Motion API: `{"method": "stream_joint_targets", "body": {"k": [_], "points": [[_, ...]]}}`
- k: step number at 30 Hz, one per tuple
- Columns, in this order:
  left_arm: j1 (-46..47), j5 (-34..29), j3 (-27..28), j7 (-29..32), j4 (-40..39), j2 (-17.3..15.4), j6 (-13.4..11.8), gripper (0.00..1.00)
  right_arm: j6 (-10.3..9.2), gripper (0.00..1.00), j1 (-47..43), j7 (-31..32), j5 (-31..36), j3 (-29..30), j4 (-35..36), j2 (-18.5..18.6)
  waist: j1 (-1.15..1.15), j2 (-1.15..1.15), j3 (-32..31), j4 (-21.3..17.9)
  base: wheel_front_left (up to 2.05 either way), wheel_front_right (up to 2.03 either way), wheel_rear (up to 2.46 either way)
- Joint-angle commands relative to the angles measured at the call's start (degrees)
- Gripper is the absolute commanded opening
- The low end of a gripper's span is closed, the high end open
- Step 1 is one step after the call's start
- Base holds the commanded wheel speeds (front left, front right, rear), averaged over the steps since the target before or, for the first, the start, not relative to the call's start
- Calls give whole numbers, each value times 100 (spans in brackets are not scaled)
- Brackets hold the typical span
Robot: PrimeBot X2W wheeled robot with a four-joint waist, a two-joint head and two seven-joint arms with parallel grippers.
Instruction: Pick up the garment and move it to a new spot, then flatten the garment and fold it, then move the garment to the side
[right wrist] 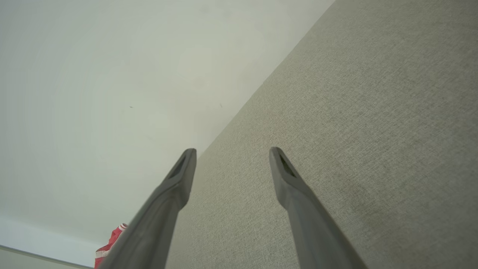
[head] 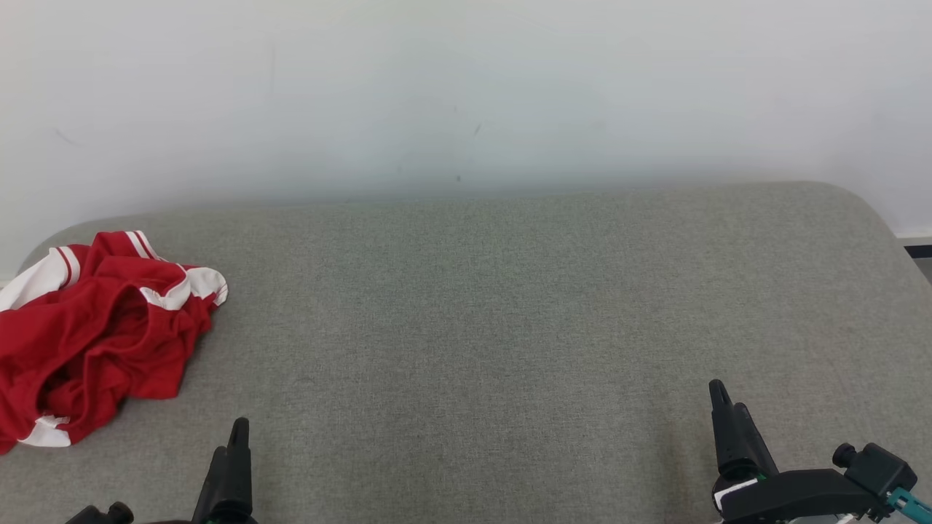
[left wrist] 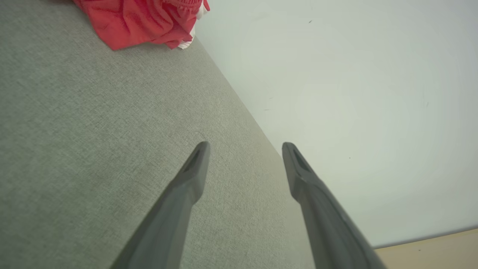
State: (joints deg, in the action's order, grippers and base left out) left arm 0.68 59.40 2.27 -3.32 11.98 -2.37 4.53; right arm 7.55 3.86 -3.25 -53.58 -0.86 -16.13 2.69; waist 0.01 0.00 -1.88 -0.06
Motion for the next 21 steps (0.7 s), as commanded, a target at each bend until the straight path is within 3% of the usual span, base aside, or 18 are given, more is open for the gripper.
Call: {"method": "stream_joint_targets", "body": {"k": [1,21], "points": [[20,-91,-10,-40,-93,-30,-12,100,-4,100,61,-48,95,-17,59,18,-1,0,-1,0,0,0,0],[-190,-2006,-200,-398,-114,-42,-91,100,-6,100,-40,-371,1818,-227,-133,21,-1,0,-152,4,0,0,0]]}}
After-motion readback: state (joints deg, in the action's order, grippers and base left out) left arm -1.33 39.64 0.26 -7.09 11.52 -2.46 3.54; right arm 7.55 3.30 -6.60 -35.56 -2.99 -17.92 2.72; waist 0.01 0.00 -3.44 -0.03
